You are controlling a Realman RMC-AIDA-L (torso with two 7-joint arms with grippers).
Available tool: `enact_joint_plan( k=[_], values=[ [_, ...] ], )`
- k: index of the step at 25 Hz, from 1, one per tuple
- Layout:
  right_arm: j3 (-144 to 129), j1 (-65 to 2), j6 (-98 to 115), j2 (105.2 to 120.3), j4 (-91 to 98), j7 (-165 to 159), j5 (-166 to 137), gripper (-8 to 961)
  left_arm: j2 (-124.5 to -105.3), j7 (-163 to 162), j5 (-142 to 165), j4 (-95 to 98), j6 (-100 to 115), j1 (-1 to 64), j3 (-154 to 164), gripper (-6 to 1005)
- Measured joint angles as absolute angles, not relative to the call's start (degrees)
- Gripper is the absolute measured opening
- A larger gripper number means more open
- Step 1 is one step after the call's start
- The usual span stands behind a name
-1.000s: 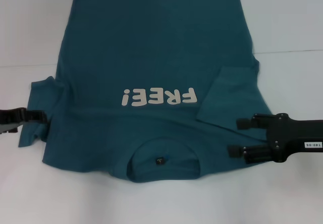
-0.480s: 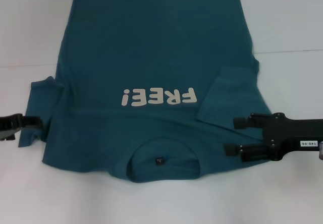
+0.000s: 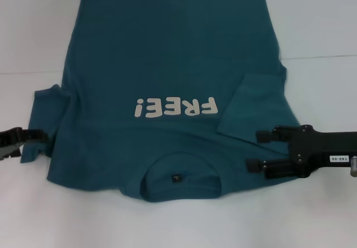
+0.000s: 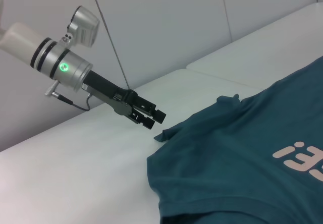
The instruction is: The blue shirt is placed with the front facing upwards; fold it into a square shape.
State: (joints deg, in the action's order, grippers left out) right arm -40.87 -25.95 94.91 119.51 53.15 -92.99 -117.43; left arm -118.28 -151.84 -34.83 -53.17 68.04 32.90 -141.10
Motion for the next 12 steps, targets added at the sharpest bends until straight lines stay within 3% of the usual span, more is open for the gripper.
enact_joint_plan(
  k=[12],
  values=[
    [-40.9,-26.5,94.9,119.53,52.2,-93.1,-117.4,947,-117.68,-151.7,-34.6,-49.7,65.2,32.9,-140.9,859]
  ],
)
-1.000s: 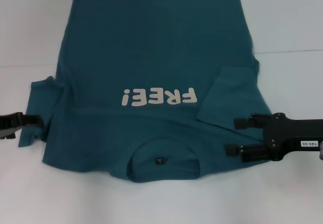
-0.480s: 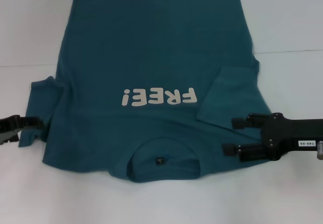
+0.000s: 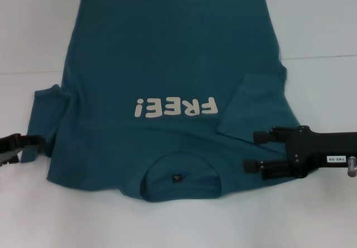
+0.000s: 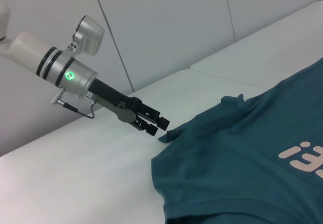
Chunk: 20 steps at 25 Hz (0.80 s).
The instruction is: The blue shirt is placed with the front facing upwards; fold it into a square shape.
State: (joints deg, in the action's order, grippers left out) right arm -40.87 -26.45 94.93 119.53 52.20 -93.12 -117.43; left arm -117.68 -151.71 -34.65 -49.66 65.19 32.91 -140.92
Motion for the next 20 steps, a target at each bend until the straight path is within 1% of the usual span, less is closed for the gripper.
enact_joint_plan(
  k=[11,20],
  values=[
    [-40.9,-26.6,94.9,119.53,51.8,-93.1,-117.4,946,-117.49,-151.7,-34.5,-47.9,62.8,33.3,-140.7,860],
    [-40.9,-27.0,94.7,119.53,51.2,-93.0,-117.4,947,-117.83,-151.6,-33.2,-47.4,61.2,33.8,-140.5,860]
  ],
)
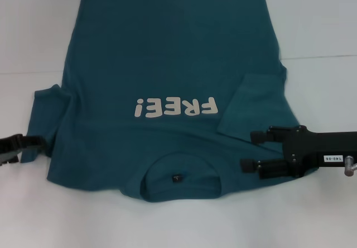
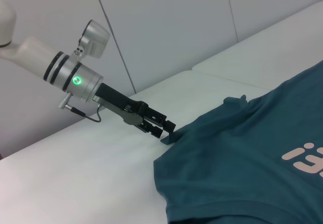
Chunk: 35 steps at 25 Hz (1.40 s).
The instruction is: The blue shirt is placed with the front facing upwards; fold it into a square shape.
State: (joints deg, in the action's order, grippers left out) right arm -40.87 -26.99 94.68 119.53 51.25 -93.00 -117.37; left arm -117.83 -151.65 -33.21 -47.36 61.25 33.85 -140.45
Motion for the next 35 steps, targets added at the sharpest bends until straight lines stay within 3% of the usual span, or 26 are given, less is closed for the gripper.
enact_joint_plan(
  k=[35],
  values=[
    [-40.9,-27.5,93.7,119.53,50.7,-93.4,-117.4,947,-117.53,-151.5,-30.8,-45.1,60.0,35.7,-140.5,859]
  ],
)
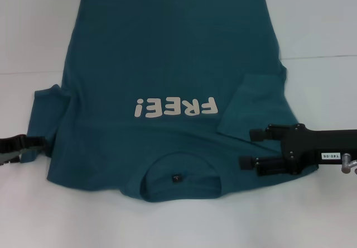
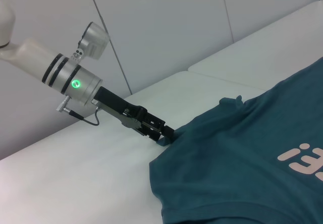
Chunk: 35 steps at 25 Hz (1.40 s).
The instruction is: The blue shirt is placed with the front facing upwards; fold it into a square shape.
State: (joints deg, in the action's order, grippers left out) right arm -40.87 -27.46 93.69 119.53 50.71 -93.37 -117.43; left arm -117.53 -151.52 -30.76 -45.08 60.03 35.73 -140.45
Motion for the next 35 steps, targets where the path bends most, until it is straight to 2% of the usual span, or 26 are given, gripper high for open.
enact_joint_plan(
  k=[35],
  values=[
    [-40.9,-27.3,93.6,119.53,49.8,-93.5,-117.4,947,-117.57,-153.7,-27.2,-45.4,59.4,37.0,-140.5,859]
  ],
)
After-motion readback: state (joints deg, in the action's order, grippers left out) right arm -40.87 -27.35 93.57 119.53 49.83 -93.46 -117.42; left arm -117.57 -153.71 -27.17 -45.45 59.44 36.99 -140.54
